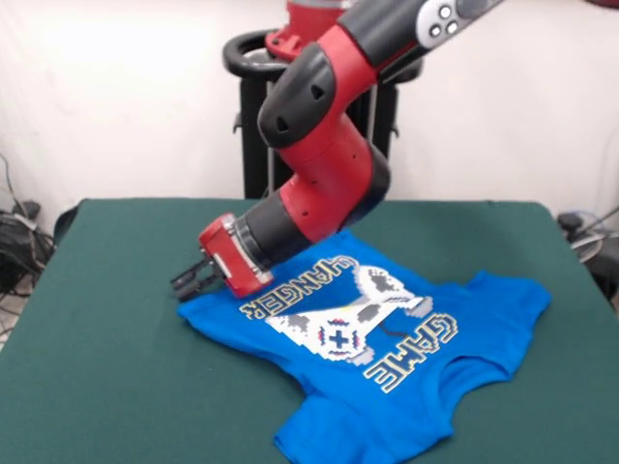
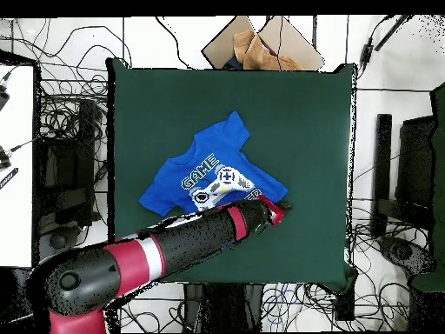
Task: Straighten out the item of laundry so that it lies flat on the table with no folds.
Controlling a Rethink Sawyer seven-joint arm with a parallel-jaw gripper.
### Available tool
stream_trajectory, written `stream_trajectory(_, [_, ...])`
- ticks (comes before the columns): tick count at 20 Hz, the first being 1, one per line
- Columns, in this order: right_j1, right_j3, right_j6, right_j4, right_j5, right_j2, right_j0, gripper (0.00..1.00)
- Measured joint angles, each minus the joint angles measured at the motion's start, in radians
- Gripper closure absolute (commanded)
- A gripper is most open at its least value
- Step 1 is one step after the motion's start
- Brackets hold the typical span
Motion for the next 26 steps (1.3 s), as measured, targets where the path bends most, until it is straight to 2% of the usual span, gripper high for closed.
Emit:
stream_trajectory(5, [0.02, 0.015, 0.0, 0.001, -0.065, -0.014, -0.029, 1.0])
stream_trajectory(11, [-0.059, 0.064, 0.0, -0.068, -0.144, 0.044, -0.136, 1.0])
stream_trajectory(15, [-0.204, 0.134, 0.0, -0.183, -0.138, 0.151, -0.243, 1.0])
stream_trajectory(17, [-0.308, 0.184, 0.0, -0.241, -0.114, 0.226, -0.307, 1.0])
stream_trajectory(21, [-0.457, 0.252, 0.0, -0.302, -0.058, 0.349, -0.412, 1.0])
stream_trajectory(25, [-0.599, 0.323, 0.0, -0.353, -0.013, 0.521, -0.57, 1.0])
stream_trajectory(26, [-0.645, 0.35, 0.0, -0.368, -0.011, 0.6, -0.639, 1.0])
